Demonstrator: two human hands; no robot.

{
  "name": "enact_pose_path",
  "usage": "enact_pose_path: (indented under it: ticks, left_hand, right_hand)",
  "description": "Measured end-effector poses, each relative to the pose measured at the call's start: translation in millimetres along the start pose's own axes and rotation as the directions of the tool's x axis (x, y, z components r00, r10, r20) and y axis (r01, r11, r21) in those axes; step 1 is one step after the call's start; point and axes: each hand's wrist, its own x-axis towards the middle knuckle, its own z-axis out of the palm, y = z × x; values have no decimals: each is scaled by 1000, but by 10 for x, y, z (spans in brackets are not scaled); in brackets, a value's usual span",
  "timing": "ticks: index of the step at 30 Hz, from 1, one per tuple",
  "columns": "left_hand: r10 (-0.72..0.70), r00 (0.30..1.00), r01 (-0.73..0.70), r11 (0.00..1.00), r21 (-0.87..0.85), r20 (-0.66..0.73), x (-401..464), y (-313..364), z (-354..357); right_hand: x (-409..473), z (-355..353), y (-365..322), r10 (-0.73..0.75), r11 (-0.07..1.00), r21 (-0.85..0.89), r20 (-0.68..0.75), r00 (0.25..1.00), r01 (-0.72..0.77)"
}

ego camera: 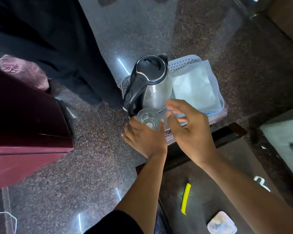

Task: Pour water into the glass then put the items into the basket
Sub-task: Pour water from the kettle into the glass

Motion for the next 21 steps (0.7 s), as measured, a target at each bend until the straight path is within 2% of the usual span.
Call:
enact_pose_path:
  ticks: [4,8,13,15,18,21]
  left_hand:
    - [57,997,-60,995,-83,-44,-38,-41,-32]
    - [94,990,-116,965,-236,-103,-113,-61,-223]
    - [89,994,-109,908,-405,-69,-162,-139,-614]
    - [77,996,-89,896,-436,-47,-157,-200,-785]
    - [125,990,-143,890,-434,-70,-93,-338,-1038]
    - [178,983,-182,908,-377,-45,-11,-519,-1216]
  right_hand:
    - [51,-36,-72,-4,999,42,-36,999,6]
    - [144,-90,-106,20,997,75,-35,999,-18]
    - [308,-85,-196,158,967,215,-70,985,-140]
    - [351,-28,-236,245,930,297,-65,967,-215]
    - [391,130,-315,373,851,410,-32,927,-328]
    - [371,399,-372,502,729,496,81,861,-472]
